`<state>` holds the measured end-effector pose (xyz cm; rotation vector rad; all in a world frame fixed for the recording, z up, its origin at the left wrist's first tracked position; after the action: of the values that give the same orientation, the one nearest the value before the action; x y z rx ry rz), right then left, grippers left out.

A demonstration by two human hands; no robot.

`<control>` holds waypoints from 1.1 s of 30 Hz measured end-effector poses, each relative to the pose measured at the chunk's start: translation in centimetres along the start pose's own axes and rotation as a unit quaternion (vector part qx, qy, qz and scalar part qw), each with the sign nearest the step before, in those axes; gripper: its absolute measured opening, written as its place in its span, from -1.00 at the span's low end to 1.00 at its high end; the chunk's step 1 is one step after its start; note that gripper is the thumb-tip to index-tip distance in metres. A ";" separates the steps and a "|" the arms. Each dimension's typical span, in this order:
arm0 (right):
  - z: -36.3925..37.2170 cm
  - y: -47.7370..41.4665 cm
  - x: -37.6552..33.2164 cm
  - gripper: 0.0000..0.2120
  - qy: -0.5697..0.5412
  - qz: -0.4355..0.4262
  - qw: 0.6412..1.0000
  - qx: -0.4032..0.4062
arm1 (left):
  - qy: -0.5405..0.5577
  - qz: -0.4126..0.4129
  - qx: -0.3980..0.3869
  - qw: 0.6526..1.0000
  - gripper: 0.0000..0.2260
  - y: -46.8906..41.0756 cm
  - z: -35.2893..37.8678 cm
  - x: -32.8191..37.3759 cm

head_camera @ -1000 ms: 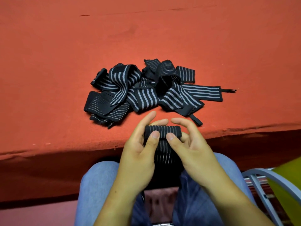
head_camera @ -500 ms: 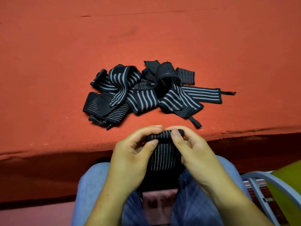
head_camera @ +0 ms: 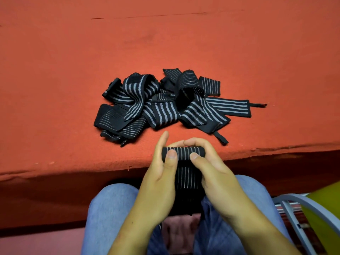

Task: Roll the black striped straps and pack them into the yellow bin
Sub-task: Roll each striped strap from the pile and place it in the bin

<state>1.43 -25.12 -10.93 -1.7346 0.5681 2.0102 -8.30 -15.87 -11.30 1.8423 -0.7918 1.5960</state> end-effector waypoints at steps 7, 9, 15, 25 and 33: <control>-0.7 0.2 0.3 -0.76 0.061 -0.013 0.997 0.041 | -0.053 0.018 -0.031 0.998 -0.59 -0.1 -0.7 0.4; -0.9 0.2 0.5 -0.75 0.051 -0.007 0.998 0.040 | -0.057 0.034 -0.019 0.998 -0.67 -0.2 -1.3 0.6; -1.1 0.0 1.1 -0.86 0.044 0.012 0.998 0.033 | -0.053 0.079 0.004 0.995 -0.68 -0.2 -1.8 1.2; -1.6 0.1 0.6 -0.92 0.036 0.019 0.999 -0.010 | -0.006 0.035 -0.029 0.999 -0.71 -0.1 -1.8 1.2; -0.4 0.5 0.7 -0.79 0.053 0.019 0.998 -0.034 | -0.006 -0.018 -0.006 1.000 -0.64 0.2 -0.1 0.2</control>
<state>1.35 -25.69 -11.70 -1.8929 0.5751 1.9945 -8.56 -15.93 -11.12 1.8478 -0.7684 1.5566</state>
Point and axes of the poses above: each hand's wrist, its own y-axis away from the middle knuckle, its own z-axis out of the palm, x = y × z, the point moved 4 cm from there along -y, towards the middle knuckle, and after that the axes turned 1 degree about -x, right-handed, at the moved point
